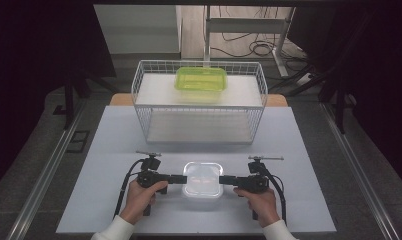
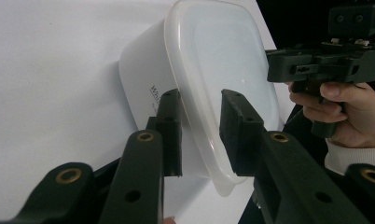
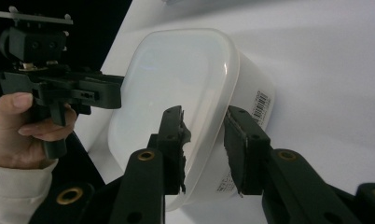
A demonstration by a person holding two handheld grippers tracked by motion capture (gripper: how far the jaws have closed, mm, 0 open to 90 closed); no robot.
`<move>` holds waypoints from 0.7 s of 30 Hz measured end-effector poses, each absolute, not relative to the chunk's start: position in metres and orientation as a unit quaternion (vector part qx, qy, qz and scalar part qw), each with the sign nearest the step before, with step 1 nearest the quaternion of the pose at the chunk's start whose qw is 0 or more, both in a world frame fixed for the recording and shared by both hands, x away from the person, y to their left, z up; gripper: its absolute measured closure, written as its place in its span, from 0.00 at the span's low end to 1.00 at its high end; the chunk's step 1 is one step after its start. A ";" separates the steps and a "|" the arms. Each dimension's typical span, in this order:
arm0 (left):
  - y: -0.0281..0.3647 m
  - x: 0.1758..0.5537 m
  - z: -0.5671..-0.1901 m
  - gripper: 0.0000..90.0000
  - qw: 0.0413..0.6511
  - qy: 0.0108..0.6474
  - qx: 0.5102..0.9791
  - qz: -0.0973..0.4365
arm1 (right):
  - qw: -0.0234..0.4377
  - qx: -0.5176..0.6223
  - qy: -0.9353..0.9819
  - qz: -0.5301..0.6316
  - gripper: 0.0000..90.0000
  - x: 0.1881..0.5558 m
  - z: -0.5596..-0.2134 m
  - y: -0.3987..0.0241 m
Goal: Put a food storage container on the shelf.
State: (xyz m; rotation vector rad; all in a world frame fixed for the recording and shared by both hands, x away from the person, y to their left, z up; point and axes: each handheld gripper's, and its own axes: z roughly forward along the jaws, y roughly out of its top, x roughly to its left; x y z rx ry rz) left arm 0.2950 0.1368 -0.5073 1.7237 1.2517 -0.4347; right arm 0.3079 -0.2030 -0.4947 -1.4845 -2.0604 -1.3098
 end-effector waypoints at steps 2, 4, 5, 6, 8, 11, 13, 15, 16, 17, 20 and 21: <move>0.137 0.293 -0.506 0.79 0.466 0.509 0.702 -0.175 | 0.146 -0.515 -0.711 -0.456 0.79 0.306 -0.494 -0.204; 0.137 0.289 -0.505 0.80 0.469 0.509 0.701 -0.173 | 0.148 -0.515 -0.710 -0.458 0.79 0.305 -0.494 -0.205; 0.138 0.287 -0.505 0.80 0.469 0.507 0.702 -0.172 | 0.150 -0.514 -0.709 -0.459 0.80 0.304 -0.494 -0.206; 0.137 0.285 -0.503 0.81 0.469 0.508 0.702 -0.168 | 0.150 -0.511 -0.709 -0.462 0.81 0.301 -0.493 -0.206; 0.137 0.282 -0.502 0.82 0.470 0.506 0.705 -0.160 | 0.151 -0.510 -0.708 -0.464 0.82 0.299 -0.492 -0.206; 0.138 0.281 -0.501 0.83 0.471 0.505 0.707 -0.153 | 0.149 -0.508 -0.706 -0.470 0.83 0.297 -0.492 -0.206; 0.140 0.279 -0.499 0.84 0.471 0.505 0.709 -0.145 | 0.150 -0.504 -0.705 -0.476 0.85 0.295 -0.492 -0.205; 0.140 0.278 -0.498 0.85 0.472 0.504 0.709 -0.143 | 0.150 -0.503 -0.705 -0.477 0.86 0.295 -0.492 -0.205; 0.141 0.278 -0.497 0.85 0.474 0.503 0.709 -0.139 | 0.147 -0.501 -0.705 -0.480 0.87 0.295 -0.491 -0.205; 0.141 0.277 -0.497 0.86 0.474 0.503 0.709 -0.138 | 0.146 -0.501 -0.705 -0.480 0.87 0.294 -0.491 -0.204; 0.142 0.277 -0.496 0.87 0.476 0.501 0.710 -0.134 | 0.138 -0.496 -0.708 -0.483 0.88 0.294 -0.490 -0.204; 0.141 0.276 -0.496 0.87 0.477 0.501 0.710 -0.132 | 0.135 -0.495 -0.710 -0.482 0.88 0.293 -0.490 -0.204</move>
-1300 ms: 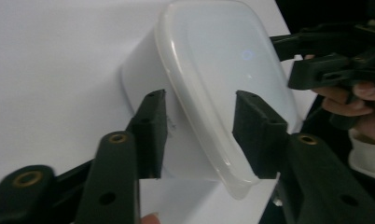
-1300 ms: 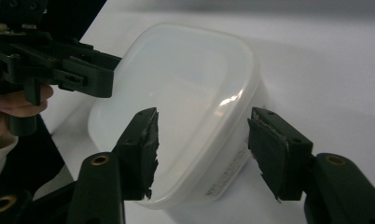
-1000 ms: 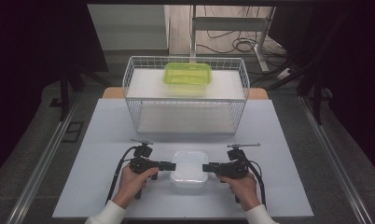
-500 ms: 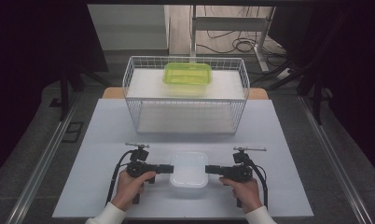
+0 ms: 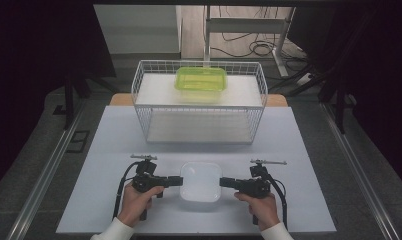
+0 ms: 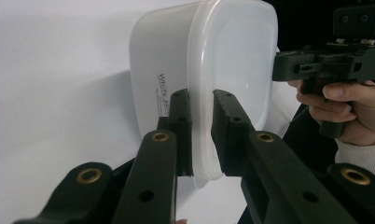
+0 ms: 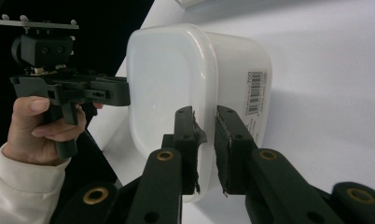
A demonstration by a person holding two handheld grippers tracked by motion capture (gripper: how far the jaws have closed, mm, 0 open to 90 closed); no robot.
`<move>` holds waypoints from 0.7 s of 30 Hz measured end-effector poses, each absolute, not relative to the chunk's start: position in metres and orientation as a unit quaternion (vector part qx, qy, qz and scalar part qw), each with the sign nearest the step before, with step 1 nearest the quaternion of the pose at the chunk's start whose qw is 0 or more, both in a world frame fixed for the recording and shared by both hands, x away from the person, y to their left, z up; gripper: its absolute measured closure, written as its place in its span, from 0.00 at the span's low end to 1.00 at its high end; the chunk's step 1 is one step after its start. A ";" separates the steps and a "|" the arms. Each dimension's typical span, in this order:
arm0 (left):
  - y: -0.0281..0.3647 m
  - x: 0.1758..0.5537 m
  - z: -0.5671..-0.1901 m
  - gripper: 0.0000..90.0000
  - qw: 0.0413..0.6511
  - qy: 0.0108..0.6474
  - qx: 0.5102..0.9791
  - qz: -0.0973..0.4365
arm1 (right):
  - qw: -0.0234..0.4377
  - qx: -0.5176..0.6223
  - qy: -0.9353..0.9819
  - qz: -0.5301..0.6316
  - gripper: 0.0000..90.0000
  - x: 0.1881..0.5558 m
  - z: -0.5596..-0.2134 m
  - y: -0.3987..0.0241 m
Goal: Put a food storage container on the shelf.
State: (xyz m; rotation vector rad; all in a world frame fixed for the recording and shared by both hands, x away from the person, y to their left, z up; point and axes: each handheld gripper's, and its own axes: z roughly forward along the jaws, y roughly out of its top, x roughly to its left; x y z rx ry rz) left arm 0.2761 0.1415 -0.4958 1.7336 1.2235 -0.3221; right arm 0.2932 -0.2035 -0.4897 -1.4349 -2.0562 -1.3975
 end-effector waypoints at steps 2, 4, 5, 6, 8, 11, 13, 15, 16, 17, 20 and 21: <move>0.141 0.275 -0.496 0.87 0.477 0.501 0.711 -0.128 | 0.133 -0.494 -0.711 -0.482 0.88 0.293 -0.489 -0.203; 0.140 0.274 -0.495 0.87 0.477 0.501 0.711 -0.124 | 0.124 -0.490 -0.717 -0.480 0.88 0.292 -0.488 -0.203; 0.140 0.274 -0.495 0.88 0.476 0.499 0.714 -0.122 | 0.116 -0.488 -0.720 -0.479 0.88 0.291 -0.487 -0.202; 0.140 0.274 -0.494 0.88 0.477 0.499 0.713 -0.122 | 0.113 -0.487 -0.722 -0.478 0.88 0.291 -0.486 -0.202; 0.140 0.273 -0.494 0.88 0.478 0.499 0.713 -0.122 | 0.112 -0.487 -0.721 -0.479 0.88 0.291 -0.485 -0.201; 0.141 0.272 -0.489 0.88 0.485 0.494 0.712 -0.115 | 0.105 -0.480 -0.724 -0.485 0.88 0.290 -0.481 -0.201; 0.141 0.271 -0.486 0.88 0.486 0.491 0.715 -0.107 | 0.099 -0.475 -0.726 -0.487 0.88 0.289 -0.478 -0.200; 0.141 0.270 -0.482 0.88 0.488 0.487 0.717 -0.103 | 0.094 -0.473 -0.727 -0.489 0.88 0.288 -0.475 -0.200; 0.141 0.269 -0.481 0.88 0.488 0.486 0.718 -0.101 | 0.091 -0.470 -0.728 -0.490 0.88 0.287 -0.474 -0.199; 0.141 0.269 -0.481 0.88 0.488 0.486 0.718 -0.101 | 0.091 -0.470 -0.728 -0.490 0.88 0.287 -0.474 -0.199; 0.142 0.268 -0.478 0.88 0.492 0.482 0.719 -0.096 | 0.081 -0.466 -0.732 -0.490 0.88 0.284 -0.468 -0.198; 0.142 0.267 -0.477 0.88 0.493 0.481 0.719 -0.093 | 0.078 -0.463 -0.733 -0.492 0.88 0.284 -0.467 -0.198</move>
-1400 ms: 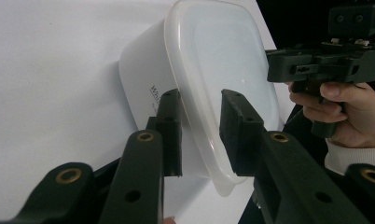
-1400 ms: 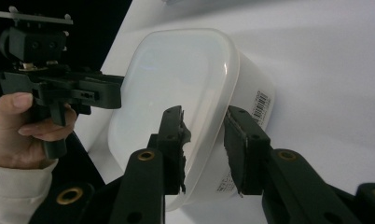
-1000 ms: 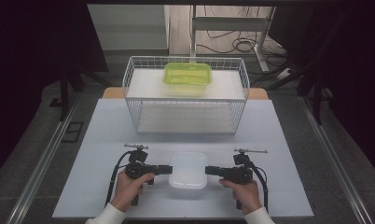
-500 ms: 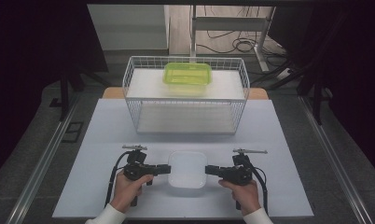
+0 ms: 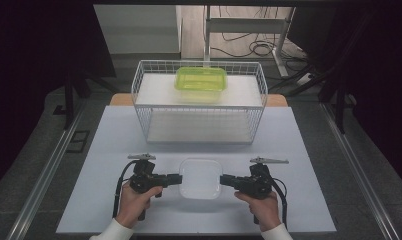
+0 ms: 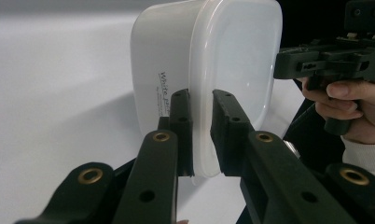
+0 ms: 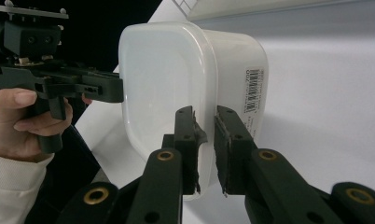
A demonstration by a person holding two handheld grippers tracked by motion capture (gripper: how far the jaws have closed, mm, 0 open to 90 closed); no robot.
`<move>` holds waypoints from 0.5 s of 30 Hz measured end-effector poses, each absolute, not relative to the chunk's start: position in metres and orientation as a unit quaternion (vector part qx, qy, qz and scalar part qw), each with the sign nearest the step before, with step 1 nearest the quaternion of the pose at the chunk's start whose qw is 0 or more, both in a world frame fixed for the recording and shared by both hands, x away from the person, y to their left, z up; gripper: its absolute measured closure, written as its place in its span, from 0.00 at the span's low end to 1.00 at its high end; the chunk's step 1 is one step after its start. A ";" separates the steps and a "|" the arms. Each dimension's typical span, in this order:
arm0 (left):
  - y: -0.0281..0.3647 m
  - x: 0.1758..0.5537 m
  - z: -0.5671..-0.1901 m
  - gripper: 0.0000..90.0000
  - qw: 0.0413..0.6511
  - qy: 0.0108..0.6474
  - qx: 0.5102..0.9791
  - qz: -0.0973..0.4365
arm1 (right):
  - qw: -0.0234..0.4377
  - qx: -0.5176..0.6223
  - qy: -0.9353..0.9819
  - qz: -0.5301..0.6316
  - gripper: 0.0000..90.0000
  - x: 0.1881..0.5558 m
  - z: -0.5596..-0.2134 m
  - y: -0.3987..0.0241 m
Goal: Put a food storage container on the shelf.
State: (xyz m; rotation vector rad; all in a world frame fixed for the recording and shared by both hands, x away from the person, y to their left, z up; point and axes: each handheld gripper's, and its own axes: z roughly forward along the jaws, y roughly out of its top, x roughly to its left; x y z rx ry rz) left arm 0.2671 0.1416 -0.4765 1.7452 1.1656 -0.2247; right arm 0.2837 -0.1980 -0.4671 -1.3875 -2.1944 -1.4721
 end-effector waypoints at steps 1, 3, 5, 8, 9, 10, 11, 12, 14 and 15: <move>0.141 0.266 -0.473 0.88 0.493 0.478 0.722 -0.088 | 0.073 -0.459 -0.735 -0.494 0.88 0.283 -0.464 -0.198; 0.141 0.266 -0.470 0.88 0.494 0.474 0.724 -0.083 | 0.070 -0.456 -0.736 -0.496 0.88 0.283 -0.462 -0.198; 0.141 0.266 -0.469 0.88 0.496 0.473 0.724 -0.082 | 0.067 -0.453 -0.736 -0.498 0.88 0.283 -0.461 -0.198; 0.141 0.267 -0.464 0.88 0.497 0.470 0.726 -0.074 | 0.062 -0.447 -0.739 -0.501 0.88 0.284 -0.457 -0.198; 0.141 0.267 -0.464 0.88 0.497 0.470 0.726 -0.074 | 0.060 -0.445 -0.739 -0.502 0.88 0.284 -0.456 -0.198; 0.141 0.268 -0.461 0.88 0.498 0.467 0.727 -0.071 | 0.059 -0.444 -0.740 -0.502 0.88 0.285 -0.455 -0.198; 0.141 0.268 -0.461 0.88 0.498 0.467 0.727 -0.071 | 0.059 -0.443 -0.740 -0.503 0.88 0.285 -0.453 -0.198; 0.141 0.270 -0.457 0.88 0.498 0.464 0.730 -0.068 | 0.056 -0.442 -0.740 -0.504 0.88 0.285 -0.452 -0.198; 0.141 0.272 -0.455 0.88 0.498 0.461 0.732 -0.064 | 0.054 -0.441 -0.741 -0.504 0.88 0.286 -0.451 -0.198; 0.141 0.273 -0.452 0.88 0.498 0.459 0.733 -0.060 | 0.050 -0.440 -0.741 -0.504 0.88 0.287 -0.449 -0.198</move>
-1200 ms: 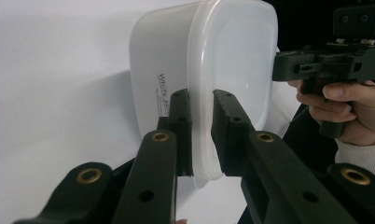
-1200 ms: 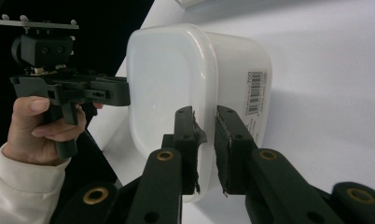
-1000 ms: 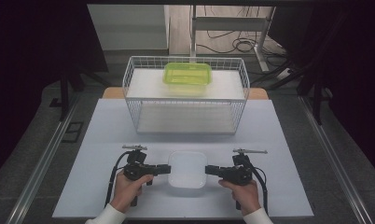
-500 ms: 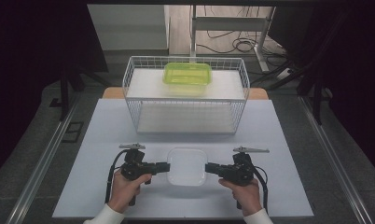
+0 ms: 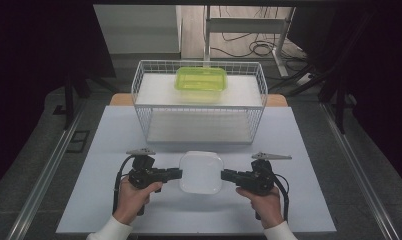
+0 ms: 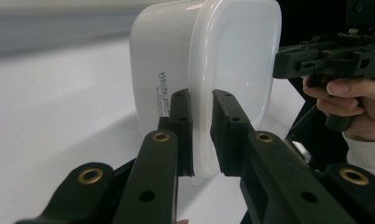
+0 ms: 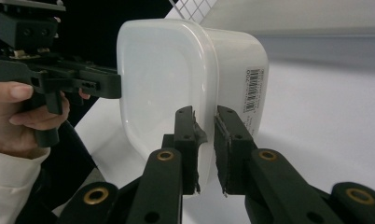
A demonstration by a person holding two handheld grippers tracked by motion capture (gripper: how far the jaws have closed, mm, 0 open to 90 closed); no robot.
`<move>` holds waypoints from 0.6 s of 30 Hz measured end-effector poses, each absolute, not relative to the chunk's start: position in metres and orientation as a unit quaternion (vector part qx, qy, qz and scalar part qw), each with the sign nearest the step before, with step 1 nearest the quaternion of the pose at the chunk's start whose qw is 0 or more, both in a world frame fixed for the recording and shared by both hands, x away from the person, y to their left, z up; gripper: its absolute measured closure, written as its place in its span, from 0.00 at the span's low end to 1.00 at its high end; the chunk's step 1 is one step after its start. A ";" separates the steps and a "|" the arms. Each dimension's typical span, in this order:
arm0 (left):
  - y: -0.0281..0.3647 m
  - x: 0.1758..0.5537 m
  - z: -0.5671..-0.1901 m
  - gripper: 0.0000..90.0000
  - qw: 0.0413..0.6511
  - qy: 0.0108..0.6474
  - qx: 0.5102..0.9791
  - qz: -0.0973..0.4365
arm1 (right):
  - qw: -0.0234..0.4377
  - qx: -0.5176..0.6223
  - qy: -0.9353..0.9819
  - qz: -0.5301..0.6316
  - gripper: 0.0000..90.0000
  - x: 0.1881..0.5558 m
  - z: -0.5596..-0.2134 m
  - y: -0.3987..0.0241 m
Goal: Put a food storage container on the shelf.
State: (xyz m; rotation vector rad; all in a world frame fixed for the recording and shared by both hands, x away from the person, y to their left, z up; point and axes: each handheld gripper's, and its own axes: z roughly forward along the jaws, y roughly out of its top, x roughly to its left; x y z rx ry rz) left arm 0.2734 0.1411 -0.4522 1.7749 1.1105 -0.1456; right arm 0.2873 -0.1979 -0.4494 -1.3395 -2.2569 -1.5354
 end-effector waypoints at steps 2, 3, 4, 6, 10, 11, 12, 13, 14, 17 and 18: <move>0.142 0.277 -0.448 0.88 0.500 0.457 0.734 -0.055 | 0.047 -0.438 -0.741 -0.507 0.88 0.291 -0.447 -0.197; 0.145 0.280 -0.446 0.88 0.503 0.457 0.732 -0.055 | 0.044 -0.436 -0.740 -0.510 0.88 0.295 -0.443 -0.194; 0.146 0.282 -0.445 0.88 0.504 0.455 0.732 -0.055 | 0.045 -0.434 -0.740 -0.512 0.88 0.296 -0.442 -0.194; 0.148 0.286 -0.443 0.88 0.508 0.455 0.729 -0.055 | 0.043 -0.430 -0.740 -0.515 0.88 0.299 -0.438 -0.193; 0.148 0.291 -0.438 0.88 0.512 0.452 0.729 -0.051 | 0.039 -0.427 -0.739 -0.519 0.88 0.304 -0.432 -0.192; 0.148 0.293 -0.435 0.88 0.513 0.450 0.729 -0.049 | 0.036 -0.426 -0.738 -0.522 0.88 0.308 -0.428 -0.193; 0.148 0.295 -0.433 0.88 0.514 0.449 0.729 -0.048 | 0.036 -0.426 -0.738 -0.522 0.88 0.308 -0.428 -0.193; 0.147 0.297 -0.430 0.88 0.516 0.448 0.729 -0.046 | 0.034 -0.424 -0.738 -0.524 0.88 0.310 -0.426 -0.193; 0.147 0.299 -0.427 0.88 0.516 0.447 0.730 -0.043 | 0.033 -0.423 -0.738 -0.525 0.88 0.311 -0.423 -0.193; 0.146 0.304 -0.417 0.88 0.521 0.442 0.729 -0.035 | 0.025 -0.417 -0.738 -0.529 0.88 0.317 -0.412 -0.194; 0.146 0.304 -0.417 0.88 0.521 0.442 0.729 -0.035 | 0.024 -0.416 -0.737 -0.531 0.88 0.318 -0.409 -0.194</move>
